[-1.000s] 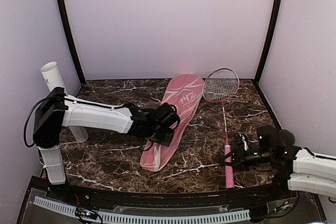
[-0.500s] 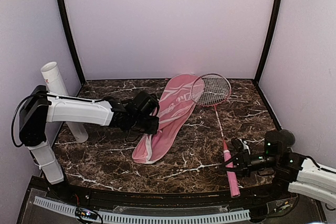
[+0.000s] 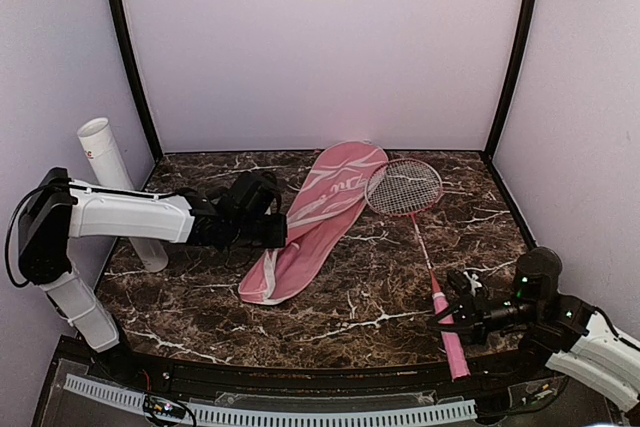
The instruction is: Pack up the badminton gear
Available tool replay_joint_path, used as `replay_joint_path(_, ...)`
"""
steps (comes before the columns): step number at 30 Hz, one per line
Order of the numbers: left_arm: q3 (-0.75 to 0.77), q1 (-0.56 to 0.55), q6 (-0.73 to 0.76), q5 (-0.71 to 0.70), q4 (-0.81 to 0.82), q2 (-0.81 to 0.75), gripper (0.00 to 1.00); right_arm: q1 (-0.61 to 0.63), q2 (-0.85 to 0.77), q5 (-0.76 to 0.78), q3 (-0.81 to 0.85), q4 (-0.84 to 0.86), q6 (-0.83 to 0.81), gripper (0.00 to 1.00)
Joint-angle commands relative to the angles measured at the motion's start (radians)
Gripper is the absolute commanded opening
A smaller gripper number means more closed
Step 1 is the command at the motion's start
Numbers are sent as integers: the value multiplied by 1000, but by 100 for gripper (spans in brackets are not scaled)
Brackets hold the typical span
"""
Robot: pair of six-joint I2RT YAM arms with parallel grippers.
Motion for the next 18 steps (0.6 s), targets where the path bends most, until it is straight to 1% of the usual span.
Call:
replay_joint_path(1,-9,21,-21,-30,104,-62,0,6,39,-51,32,-188,-42,0)
replay_joint_path(7,-22,42,-24,-41,122,-81,0,6,125,-80,101,-268,-113,0)
replay_joint_path(11,-29,57,-24,-44,123,-82,0,6,173,-65,141,-323,-146,0)
replay_joint_path(18,-59,80,-35,-55,140,-87,0,6,193,-10,203,-388,-128,0)
